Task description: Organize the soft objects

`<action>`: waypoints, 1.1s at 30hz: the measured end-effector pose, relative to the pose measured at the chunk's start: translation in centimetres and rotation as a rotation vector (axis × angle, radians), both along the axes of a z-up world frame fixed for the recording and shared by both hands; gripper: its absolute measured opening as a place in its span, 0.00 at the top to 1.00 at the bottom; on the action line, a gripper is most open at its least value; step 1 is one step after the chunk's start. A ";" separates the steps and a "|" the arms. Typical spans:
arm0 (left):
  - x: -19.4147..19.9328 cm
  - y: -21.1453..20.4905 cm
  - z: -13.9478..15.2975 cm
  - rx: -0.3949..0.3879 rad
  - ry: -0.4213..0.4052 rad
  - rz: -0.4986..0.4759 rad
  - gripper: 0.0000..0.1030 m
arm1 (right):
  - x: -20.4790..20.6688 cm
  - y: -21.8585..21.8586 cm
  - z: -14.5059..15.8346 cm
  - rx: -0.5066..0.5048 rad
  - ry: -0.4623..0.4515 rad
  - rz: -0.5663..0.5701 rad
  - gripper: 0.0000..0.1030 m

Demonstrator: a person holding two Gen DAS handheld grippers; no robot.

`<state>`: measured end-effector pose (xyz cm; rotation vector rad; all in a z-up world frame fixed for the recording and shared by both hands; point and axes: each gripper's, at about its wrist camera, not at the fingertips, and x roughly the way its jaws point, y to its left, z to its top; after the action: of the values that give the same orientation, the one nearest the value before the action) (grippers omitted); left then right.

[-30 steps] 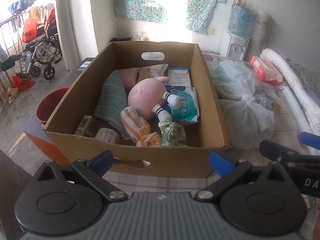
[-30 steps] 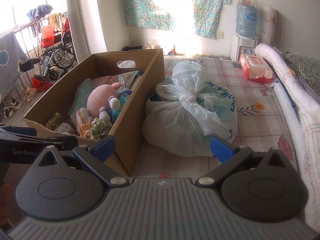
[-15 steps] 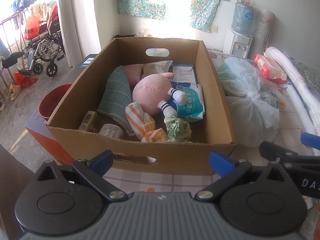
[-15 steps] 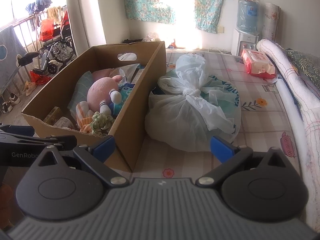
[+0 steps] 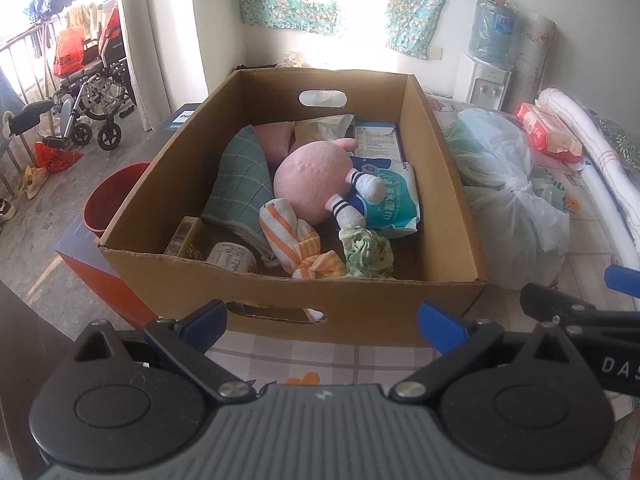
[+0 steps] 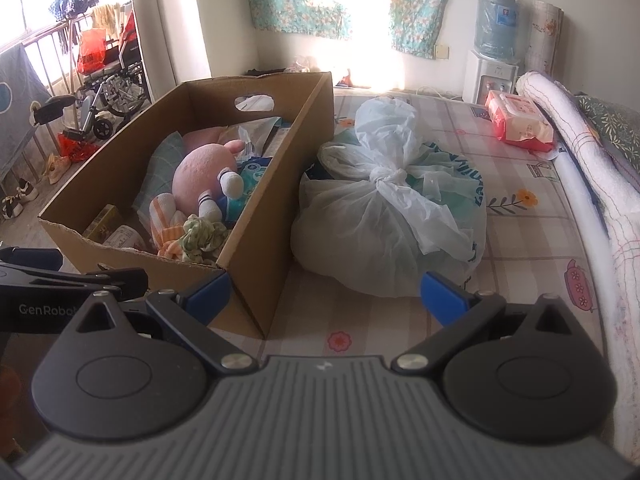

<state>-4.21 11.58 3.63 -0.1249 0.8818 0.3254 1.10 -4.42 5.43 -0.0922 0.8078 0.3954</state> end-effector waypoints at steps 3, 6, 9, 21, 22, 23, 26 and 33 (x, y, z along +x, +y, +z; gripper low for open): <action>0.0 0.1 0.0 0.001 0.002 0.002 0.01 | 0.1 0.1 -0.1 0.001 0.006 0.001 0.01; 0.0 0.1 0.0 0.000 0.003 0.003 0.01 | 0.2 0.2 -0.2 -0.001 0.007 0.003 0.01; 0.0 0.1 -0.1 0.000 0.004 0.004 0.01 | 0.2 0.2 -0.2 -0.001 0.008 0.004 0.01; 0.0 0.2 -0.3 0.000 0.016 0.006 0.01 | 0.6 0.3 -0.6 0.000 0.028 0.009 0.01; 0.0 0.2 -0.3 0.001 0.017 0.006 0.01 | 0.7 0.3 -0.6 0.001 0.030 0.009 0.01; 0.0 0.2 -0.3 0.002 0.018 0.006 0.01 | 0.7 0.3 -0.7 0.001 0.032 0.010 0.01; 0.0 0.1 -0.3 0.002 0.018 0.006 0.01 | 0.8 0.4 -0.8 -0.001 0.034 0.012 0.01; 0.0 0.1 -0.4 0.003 0.020 0.006 0.01 | 0.8 0.4 -0.8 -0.001 0.036 0.012 0.01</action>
<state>-4.17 11.71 3.26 -0.1216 0.9004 0.3340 1.89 -4.00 4.61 -0.0912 0.8430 0.4089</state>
